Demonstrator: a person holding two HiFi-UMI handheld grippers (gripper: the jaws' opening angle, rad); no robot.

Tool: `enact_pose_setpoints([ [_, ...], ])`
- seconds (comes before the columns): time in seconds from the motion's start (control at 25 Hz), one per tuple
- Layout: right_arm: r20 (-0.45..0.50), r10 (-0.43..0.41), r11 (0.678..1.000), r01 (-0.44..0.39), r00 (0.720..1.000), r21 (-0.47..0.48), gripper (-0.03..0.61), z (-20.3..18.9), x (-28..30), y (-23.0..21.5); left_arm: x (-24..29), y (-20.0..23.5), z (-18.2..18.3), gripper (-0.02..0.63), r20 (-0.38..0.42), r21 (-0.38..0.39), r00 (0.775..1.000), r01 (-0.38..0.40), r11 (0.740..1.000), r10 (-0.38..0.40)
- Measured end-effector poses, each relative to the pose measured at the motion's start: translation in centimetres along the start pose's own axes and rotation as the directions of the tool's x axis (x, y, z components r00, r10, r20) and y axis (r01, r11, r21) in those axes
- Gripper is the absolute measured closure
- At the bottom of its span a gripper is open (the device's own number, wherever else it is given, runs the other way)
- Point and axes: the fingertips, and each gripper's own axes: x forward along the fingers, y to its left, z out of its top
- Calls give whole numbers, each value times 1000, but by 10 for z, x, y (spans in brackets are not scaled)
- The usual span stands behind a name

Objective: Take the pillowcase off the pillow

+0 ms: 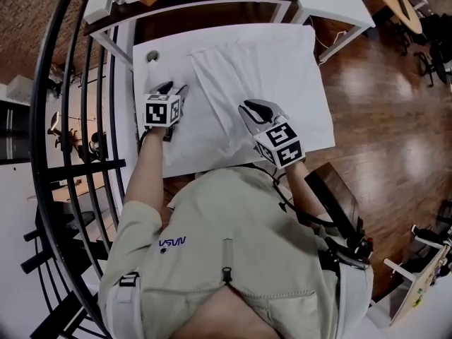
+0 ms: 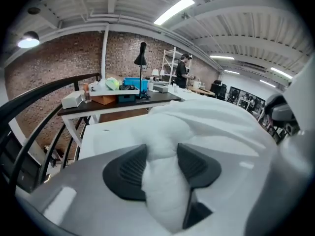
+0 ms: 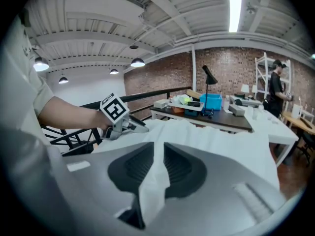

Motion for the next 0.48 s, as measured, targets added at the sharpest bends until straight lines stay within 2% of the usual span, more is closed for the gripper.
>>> enact_pose_setpoints([
  [0.08, 6, -5, 1000, 5, 1000, -22, 515, 10, 7, -7, -3, -12, -7, 473, -4, 27, 1000, 13, 1000, -12],
  [0.16, 21, -14, 999, 15, 1000, -40, 515, 22, 14, -14, -12, -25, -6, 564, 28, 69, 1000, 4, 998, -6],
  [0.2, 32, -18, 999, 20, 999, -47, 515, 30, 18, -17, -18, -31, -5, 585, 49, 88, 999, -2, 996, -2],
  [0.32, 56, -35, 996, 40, 998, -81, 514, 50, 37, -28, -39, -52, -1, 594, 117, 120, 993, -8, 993, -6],
  [0.4, 50, -53, 993, 58, 997, -106, 441, 61, 55, -38, -53, -65, -2, 595, 171, 134, 985, -10, 991, -14],
  [0.48, 34, -75, 987, 79, 997, -139, 398, 73, 74, -47, -69, -78, -5, 597, 214, 140, 976, -3, 990, -27],
])
